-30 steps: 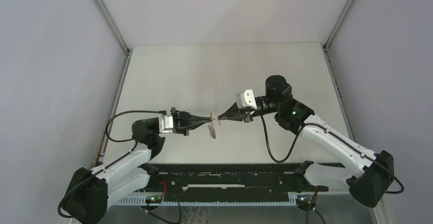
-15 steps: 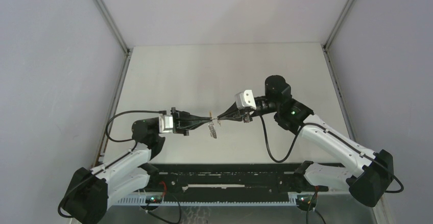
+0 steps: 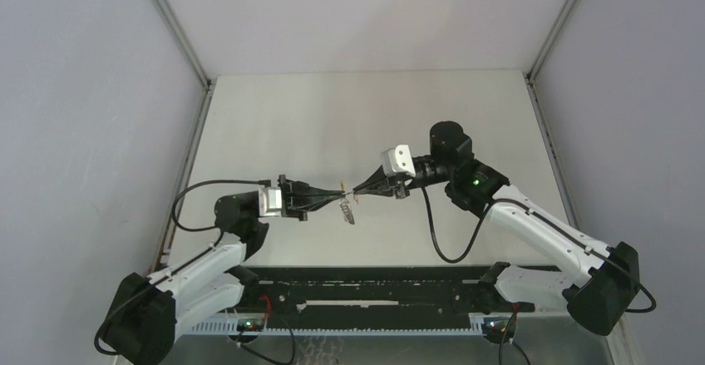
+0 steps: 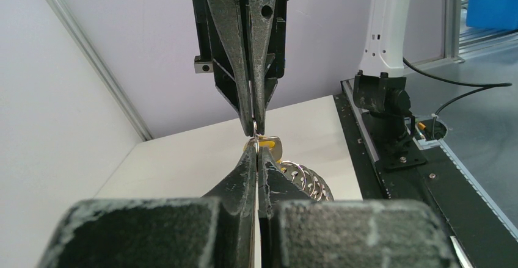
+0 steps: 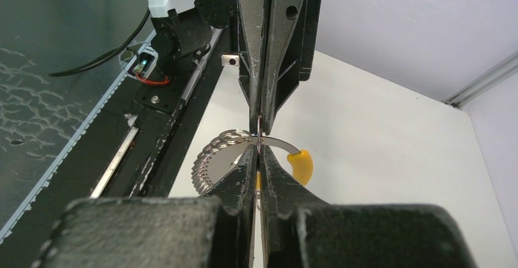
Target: Put the keys on the keyring
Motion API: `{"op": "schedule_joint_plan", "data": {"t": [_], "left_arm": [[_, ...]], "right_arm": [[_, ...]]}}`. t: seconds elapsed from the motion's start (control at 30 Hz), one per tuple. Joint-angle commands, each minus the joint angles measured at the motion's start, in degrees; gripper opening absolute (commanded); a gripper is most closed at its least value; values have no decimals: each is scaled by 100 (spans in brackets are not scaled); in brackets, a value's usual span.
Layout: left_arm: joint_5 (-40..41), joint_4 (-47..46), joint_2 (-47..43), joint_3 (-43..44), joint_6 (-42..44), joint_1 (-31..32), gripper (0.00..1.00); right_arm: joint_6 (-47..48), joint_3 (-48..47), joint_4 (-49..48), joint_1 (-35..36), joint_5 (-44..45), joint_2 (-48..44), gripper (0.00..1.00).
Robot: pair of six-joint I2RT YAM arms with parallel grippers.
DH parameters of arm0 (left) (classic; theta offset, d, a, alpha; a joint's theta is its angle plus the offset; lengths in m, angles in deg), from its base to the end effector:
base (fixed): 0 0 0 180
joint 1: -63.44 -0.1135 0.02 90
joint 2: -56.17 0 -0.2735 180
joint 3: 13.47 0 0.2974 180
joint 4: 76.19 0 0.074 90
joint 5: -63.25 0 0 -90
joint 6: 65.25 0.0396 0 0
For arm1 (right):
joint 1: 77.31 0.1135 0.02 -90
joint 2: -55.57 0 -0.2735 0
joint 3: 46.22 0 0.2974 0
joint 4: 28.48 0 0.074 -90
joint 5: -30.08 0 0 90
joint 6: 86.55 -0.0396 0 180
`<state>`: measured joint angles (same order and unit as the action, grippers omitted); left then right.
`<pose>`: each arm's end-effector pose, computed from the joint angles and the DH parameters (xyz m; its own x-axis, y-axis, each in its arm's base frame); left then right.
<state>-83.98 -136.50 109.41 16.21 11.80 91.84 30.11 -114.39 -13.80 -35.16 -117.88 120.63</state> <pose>0.1648 -0.1270 0.2708 0.3224 -0.3122 -0.8936 0.9464 0.0879 0.3107 0.1960 0.2227 0.3586 0.3031 -0.0467 -0.9518 -0.9351 -0.2069 -0.2876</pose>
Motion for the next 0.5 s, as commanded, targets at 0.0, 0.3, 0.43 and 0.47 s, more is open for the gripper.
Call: {"op": "schedule_joint_plan", "data": {"t": [0.0, 0.3, 0.43, 0.47], "left_arm": [[68, -436, -14, 319, -67, -28, 0], [186, -455, -41, 317, -100, -28, 0], [333, -617, -71, 234, -117, -19, 0], [375, -645, -101, 213, -112, -19, 0]], "right_arm": [[126, -294, -6, 97, -72, 54, 0], [154, -366, 27, 200, -47, 158, 0], [111, -365, -27, 223, -30, 228, 0], [100, -367, -44, 223, -34, 246, 0]]}}
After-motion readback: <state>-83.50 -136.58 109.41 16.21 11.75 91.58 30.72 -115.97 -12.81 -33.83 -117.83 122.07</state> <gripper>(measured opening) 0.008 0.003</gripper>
